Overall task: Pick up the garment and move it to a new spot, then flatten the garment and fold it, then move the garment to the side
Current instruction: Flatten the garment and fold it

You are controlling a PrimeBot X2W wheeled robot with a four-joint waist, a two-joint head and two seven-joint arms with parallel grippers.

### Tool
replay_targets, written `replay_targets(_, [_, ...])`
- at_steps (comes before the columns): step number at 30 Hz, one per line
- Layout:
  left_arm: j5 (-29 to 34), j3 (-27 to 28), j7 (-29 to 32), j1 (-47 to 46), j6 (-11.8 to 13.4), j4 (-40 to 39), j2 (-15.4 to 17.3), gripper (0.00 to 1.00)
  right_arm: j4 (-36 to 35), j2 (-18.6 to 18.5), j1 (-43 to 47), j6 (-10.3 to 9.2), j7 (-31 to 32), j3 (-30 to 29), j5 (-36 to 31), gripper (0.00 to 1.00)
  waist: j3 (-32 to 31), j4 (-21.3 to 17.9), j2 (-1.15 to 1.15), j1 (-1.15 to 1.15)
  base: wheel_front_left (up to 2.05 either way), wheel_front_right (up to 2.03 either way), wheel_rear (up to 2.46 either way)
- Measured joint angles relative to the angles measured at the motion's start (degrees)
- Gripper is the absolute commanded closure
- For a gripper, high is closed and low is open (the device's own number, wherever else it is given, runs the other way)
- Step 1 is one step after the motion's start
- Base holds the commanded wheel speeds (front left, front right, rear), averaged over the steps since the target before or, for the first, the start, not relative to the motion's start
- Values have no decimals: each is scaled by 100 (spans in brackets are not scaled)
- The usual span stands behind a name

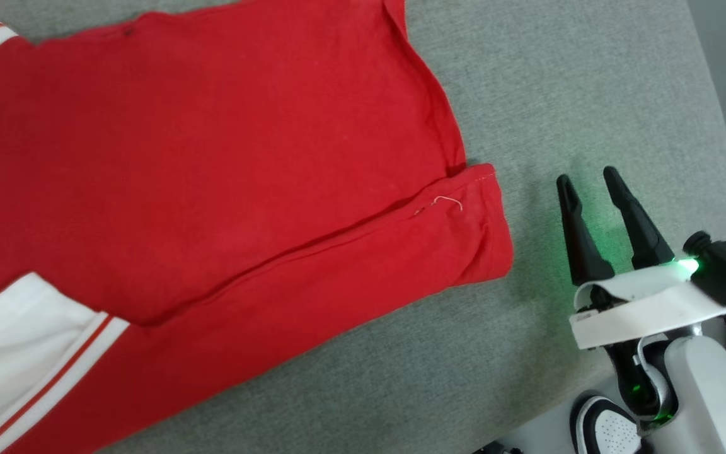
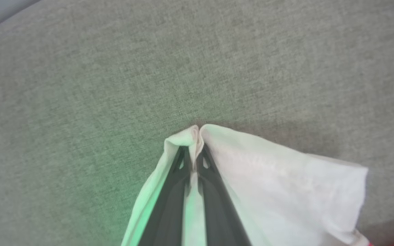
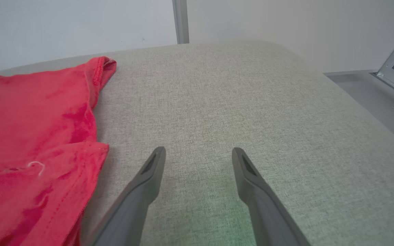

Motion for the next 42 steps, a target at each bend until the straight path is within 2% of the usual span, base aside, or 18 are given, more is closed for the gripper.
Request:
replay_targets(4, [-8, 14, -198, 93, -3, -192, -20, 100, 20, -134, -147, 0, 0, 78, 245, 0, -12, 67, 0, 0, 0, 0, 0])
replay_targets(7, [-14, 20, -441, 191, -20, -269, -62, 100, -62, -393, -394, 0, 2, 156, 525, 0, -49, 164, 0, 0, 0, 0, 0])
replay_targets(10, [-59, 59, -702, 277, -37, -286, -134, 100, -243, -736, -882, 0, 267, 303, 743, 0, -99, 289, 0, 0, 0, 0, 0])
replay_targets(14, [-94, 71, -938, 360, -87, -260, -234, 100, -349, -1056, -1752, 0, 1147, 570, 1202, 0, -180, 450, 0, 0, 0, 0, 0])
replay_targets(18, [-146, 92, -1054, 406, -86, -231, -372, 100, -112, -1184, -2721, 0, 2303, 989, 1796, 0, -217, 611, 0, 0, 0, 0, 0])
replay_targets(20, [-147, 96, -1093, 402, -83, -227, -441, 100, 118, -1283, -3236, 0, 2795, 1239, 1876, 0, -210, 685, 0, 0, 0, 0, 0])
replay_targets(26, [-151, 94, -1138, 290, -41, -247, -648, 100, 1236, -1072, -4411, 0, 4377, 1800, 2483, 0, -93, 855, 0, 0, 0, 0, 0])
replay_targets(31, [-154, 98, -1180, 166, -36, -279, -786, 100, 2058, -867, -5025, -1, 5531, 2145, 2821, 0, 36, 993, 0, 0, 0, 0, 0])
replay_targets(35, [-160, 104, -1212, 81, -36, -286, -871, 100, 2597, -710, -5457, -1, 6221, 2276, 3003, 0, 133, 1081, 0, 0, 0, 0, 0])
replay_targets(38, [-189, 121, -1230, 34, -34, -285, -932, 100, 2942, -647, -5703, 0, 6391, 2332, 2995, 0, 201, 1141, 0, 0, 0, 0, 0])
replay_targets(39, [-189, 121, -1238, 25, -34, -282, -951, 100, 3061, -621, -5774, 2, 6410, 2347, 2963, 22, 218, 1163, 0, 0, 0, 0, 0])
replay_targets(40, [-194, 123, -1257, 19, -35, -278, -972, 100, 3159, -594, -5838, 2, 6457, 2377, 2948, 74, 233, 1188, 0, 0, 0, 0, 0])
replay_targets(41, [-198, 124, -1279, 19, -35, -272, -991, 100, 3204, -592, -5881, 2, 6488, 2428, 2947, 100, 246, 1210, 0, 0, 0, 0, 0])
replay_targets(42, [-207, 124, -1303, 21, -35, -265, -1011, 100, 3253, -592, -5921, 1, 6499, 2455, 2947, 100, 256, 1233, 0, 0, 0, 0, 0])
